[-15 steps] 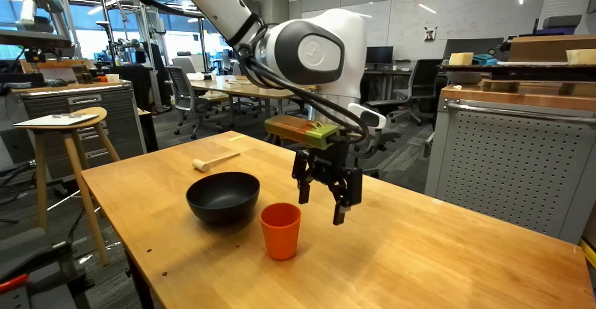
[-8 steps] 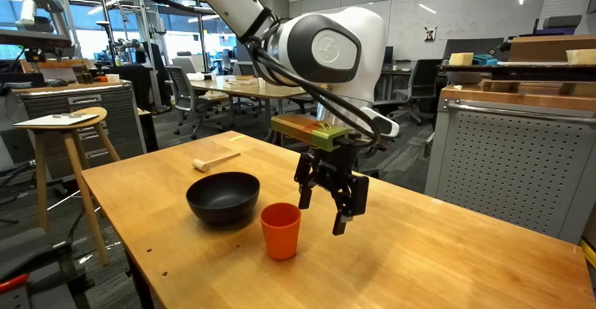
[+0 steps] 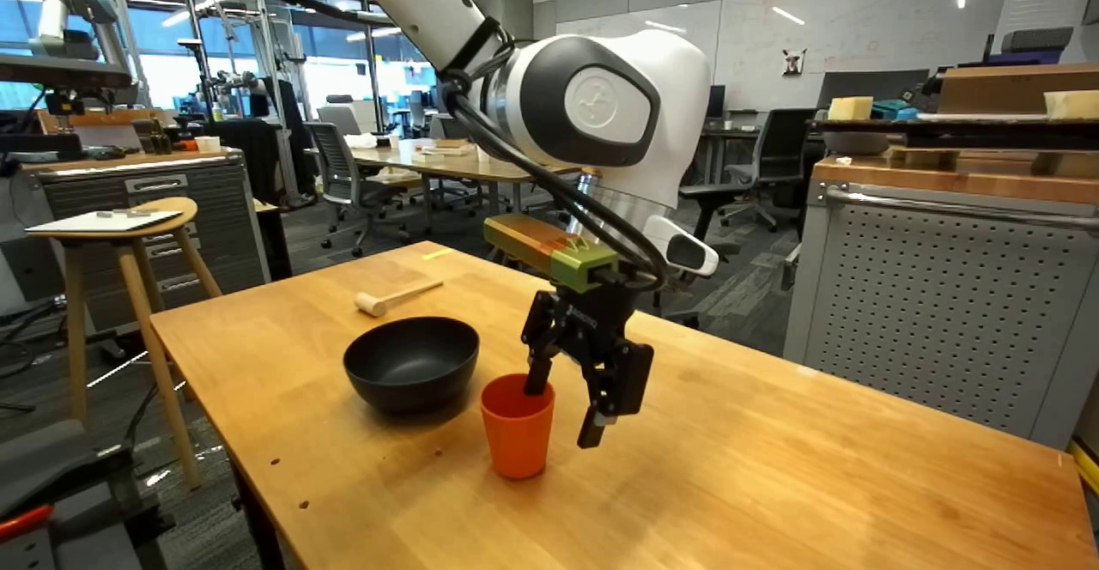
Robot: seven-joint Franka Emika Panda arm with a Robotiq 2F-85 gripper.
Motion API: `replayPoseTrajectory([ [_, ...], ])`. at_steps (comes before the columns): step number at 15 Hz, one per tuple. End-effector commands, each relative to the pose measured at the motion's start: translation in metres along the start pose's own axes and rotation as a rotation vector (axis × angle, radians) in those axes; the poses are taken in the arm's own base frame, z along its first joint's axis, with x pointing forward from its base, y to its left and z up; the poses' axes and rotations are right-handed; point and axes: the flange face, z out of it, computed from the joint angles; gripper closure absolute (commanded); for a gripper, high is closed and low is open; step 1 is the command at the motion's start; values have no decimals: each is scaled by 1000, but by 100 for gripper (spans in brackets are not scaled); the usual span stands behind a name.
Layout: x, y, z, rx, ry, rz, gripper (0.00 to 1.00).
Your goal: Put the orange cup in the black bowl
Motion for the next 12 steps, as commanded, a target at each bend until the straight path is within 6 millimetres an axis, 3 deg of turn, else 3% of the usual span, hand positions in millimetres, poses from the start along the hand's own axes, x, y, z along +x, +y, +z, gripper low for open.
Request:
replayPoseTrajectory([
  [1, -3, 5, 5, 23, 14, -5, 30],
  [9, -8, 10, 19, 111, 8, 9, 92],
  [12, -10, 11, 19, 155, 9, 10, 100],
])
